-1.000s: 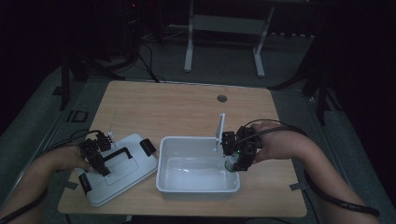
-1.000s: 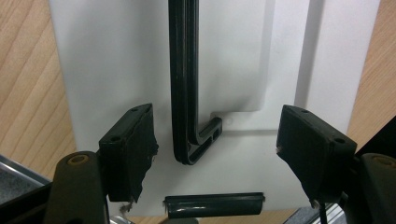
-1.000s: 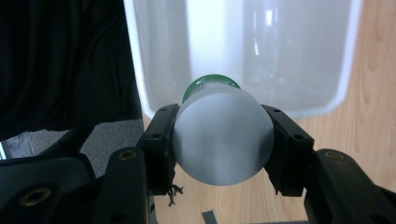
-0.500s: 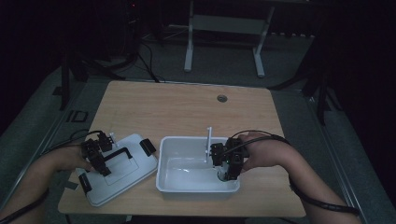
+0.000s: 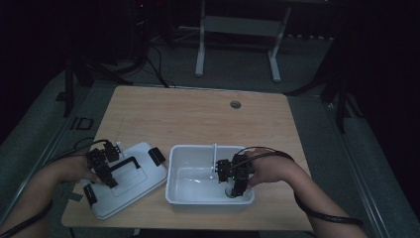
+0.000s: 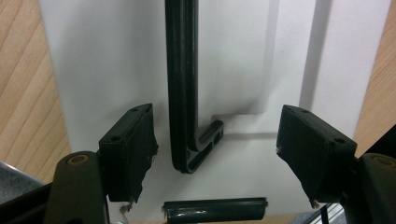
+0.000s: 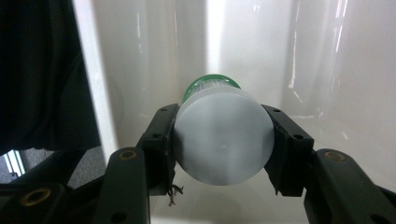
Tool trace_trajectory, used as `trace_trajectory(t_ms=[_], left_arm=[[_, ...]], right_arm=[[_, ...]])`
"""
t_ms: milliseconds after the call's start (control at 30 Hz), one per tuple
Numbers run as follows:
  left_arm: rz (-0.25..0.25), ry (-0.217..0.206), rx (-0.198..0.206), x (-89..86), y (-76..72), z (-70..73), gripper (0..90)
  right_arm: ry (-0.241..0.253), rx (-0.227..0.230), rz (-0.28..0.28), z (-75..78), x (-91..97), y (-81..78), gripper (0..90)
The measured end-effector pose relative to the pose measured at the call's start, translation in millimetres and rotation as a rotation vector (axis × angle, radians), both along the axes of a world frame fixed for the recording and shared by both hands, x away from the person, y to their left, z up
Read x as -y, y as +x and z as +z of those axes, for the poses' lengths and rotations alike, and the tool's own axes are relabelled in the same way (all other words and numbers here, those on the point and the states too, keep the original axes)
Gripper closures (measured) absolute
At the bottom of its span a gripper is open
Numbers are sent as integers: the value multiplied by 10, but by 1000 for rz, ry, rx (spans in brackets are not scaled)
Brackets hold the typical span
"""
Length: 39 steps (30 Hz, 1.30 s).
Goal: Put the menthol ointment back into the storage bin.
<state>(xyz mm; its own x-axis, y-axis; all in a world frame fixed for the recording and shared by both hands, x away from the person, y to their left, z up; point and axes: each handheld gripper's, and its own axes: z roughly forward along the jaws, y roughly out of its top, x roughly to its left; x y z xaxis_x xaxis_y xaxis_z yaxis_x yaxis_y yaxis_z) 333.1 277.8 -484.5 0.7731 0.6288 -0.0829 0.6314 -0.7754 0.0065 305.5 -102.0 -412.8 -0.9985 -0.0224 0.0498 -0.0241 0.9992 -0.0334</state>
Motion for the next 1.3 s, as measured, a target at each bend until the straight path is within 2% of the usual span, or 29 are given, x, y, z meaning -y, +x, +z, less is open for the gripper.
trace_trajectory(t_ms=[500,733,1033,1300], left_arm=[[-8,4,1,2,0,-27,278],[-6,0,-1,3,-2,-29,278],[-6,1,-4,11,-6,-41,278],[-5,4,2,-4,-5,-30,278]], right_arm=[[-33,-8,-19,-369,-144,91,501],[-68,1,-30,-487,-160,109,501],[-119,-10,-43,-622,-176,111,500],[-153,2,-30,-703,-205,100,501]])
